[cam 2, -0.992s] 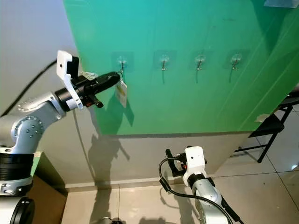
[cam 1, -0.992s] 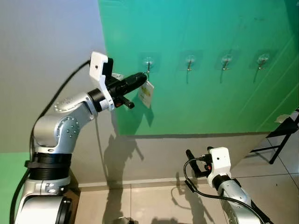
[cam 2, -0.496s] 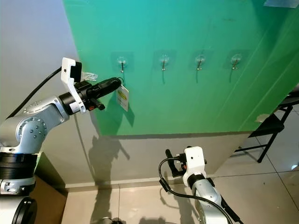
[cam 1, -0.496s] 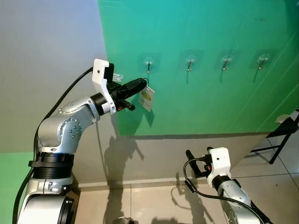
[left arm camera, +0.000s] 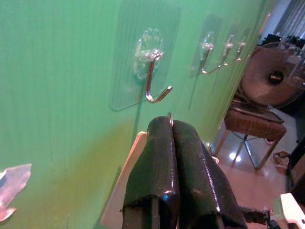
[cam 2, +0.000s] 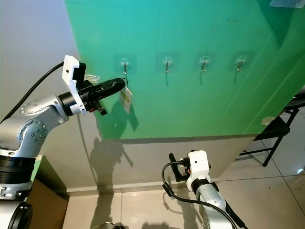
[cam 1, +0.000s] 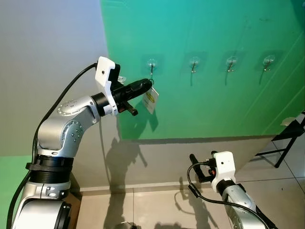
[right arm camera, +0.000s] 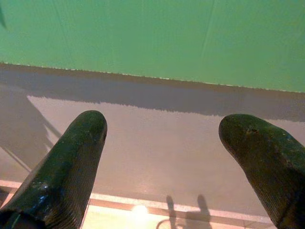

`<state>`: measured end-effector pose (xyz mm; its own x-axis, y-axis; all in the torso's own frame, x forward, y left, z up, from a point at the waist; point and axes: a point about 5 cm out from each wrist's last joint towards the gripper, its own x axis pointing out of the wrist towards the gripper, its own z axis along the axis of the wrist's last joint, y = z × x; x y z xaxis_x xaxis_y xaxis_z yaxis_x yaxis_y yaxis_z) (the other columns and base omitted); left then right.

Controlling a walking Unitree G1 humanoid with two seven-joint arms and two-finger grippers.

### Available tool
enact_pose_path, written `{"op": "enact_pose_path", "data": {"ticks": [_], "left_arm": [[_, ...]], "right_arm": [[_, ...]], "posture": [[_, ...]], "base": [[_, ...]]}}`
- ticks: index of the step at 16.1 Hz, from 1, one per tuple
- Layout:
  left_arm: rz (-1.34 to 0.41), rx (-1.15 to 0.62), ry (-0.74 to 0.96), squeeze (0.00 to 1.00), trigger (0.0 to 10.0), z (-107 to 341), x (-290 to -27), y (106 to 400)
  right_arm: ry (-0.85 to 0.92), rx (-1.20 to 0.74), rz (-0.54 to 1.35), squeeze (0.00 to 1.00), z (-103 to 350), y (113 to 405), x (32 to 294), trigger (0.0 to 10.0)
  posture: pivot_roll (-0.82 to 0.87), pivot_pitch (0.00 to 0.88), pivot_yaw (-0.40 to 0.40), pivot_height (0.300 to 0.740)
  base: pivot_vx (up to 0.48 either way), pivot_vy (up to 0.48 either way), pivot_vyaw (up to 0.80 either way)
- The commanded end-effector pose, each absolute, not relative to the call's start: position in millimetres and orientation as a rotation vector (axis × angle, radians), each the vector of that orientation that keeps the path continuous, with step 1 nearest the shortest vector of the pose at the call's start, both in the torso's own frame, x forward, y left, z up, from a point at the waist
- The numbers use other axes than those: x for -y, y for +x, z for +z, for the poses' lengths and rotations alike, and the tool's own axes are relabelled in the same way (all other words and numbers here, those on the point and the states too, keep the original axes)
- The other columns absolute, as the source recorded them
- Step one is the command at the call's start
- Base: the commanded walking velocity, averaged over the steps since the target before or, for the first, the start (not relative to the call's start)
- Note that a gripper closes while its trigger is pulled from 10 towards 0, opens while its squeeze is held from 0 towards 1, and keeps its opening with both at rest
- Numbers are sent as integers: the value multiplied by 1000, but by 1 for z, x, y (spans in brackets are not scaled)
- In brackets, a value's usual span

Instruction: Hang keys on a hook

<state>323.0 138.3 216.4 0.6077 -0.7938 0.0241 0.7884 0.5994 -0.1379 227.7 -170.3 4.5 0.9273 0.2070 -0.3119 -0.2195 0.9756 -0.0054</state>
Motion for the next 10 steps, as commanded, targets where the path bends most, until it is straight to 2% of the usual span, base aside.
{"op": "enact_pose_path", "data": {"ticks": [1, 7, 10], "left_arm": [[-938, 13, -136, 0, 0, 229, -136, 323], [-1001, 91, -216, 0, 0, 250, -131, 321], [-968, 65, -254, 0, 0, 245, -136, 326]], "right_arm": [[-45, -332, 221, 0, 1, 224, 172, 10000], [-46, -337, 217, 0, -1, 222, 174, 10000], [-47, -338, 219, 0, -2, 221, 174, 10000]], "posture": [[-123, 0, 16, 740], [-128, 0, 21, 740], [-129, 0, 21, 740]], "base": [[0, 0, 0], [0, 0, 0], [0, 0, 0]]}}
